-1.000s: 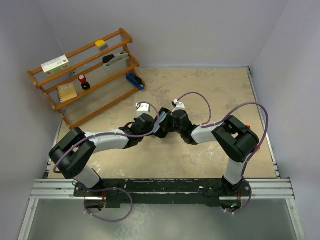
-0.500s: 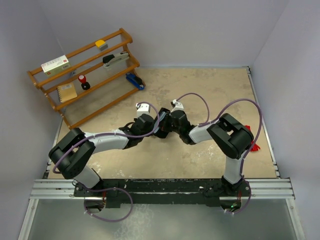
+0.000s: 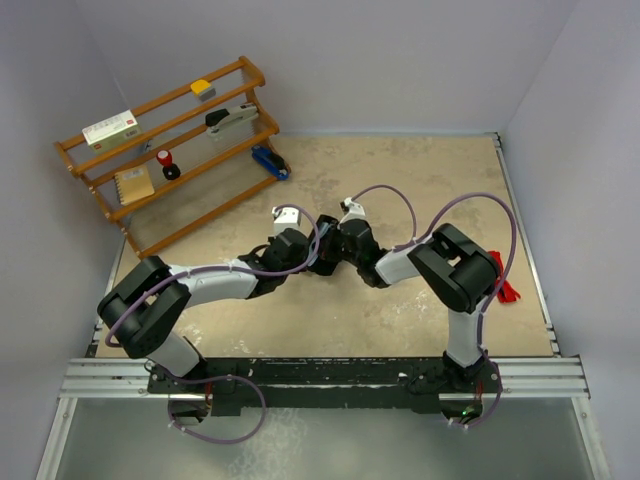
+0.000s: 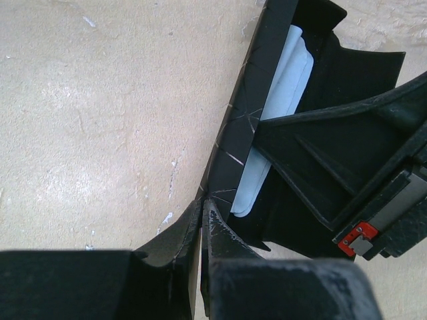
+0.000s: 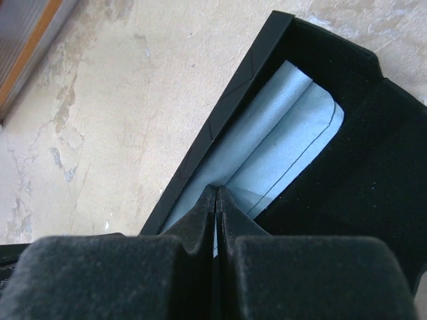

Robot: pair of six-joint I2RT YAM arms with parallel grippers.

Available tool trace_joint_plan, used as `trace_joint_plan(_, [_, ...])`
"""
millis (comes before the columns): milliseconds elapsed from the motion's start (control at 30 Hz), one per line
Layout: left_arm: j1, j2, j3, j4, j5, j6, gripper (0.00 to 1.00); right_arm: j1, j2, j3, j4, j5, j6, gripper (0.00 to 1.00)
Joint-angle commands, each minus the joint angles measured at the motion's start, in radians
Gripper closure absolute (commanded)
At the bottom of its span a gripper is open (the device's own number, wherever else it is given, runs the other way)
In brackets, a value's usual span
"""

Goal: Organize the sunglasses
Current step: Adjust the glasses cleaning cloth in the sunglasses case.

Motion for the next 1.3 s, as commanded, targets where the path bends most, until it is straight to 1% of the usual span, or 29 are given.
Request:
trace_joint_plan(0, [-0.017, -0.001, -0.024, -0.063, 0.029, -0.012, 1.00, 0.000, 0.024, 0.031, 0.092, -0.034, 0.008, 1.00])
trace_joint_plan(367, [-0.019, 0.009, -0.019, -0.060, 0.035, -0.012, 1.00, 0.000, 0.083, 0.073, 0.142, -0.102, 0.037, 1.00])
trace_joint_plan(700, [-0.021, 0.023, -0.008, -0.054, 0.038, -0.008, 1.00, 0.001, 0.117, 0.099, 0.155, -0.142, 0.040, 1.00])
trace_joint_plan(933, [-0.022, 0.031, -0.002, -0.047, 0.044, -0.010, 1.00, 0.010, 0.118, 0.148, 0.118, -0.154, 0.018, 1.00])
trace_joint_plan(1267, [-0.022, 0.016, -0.006, -0.059, 0.029, -0.009, 1.00, 0.013, 0.101, 0.139, 0.074, -0.150, -0.002, 1.00])
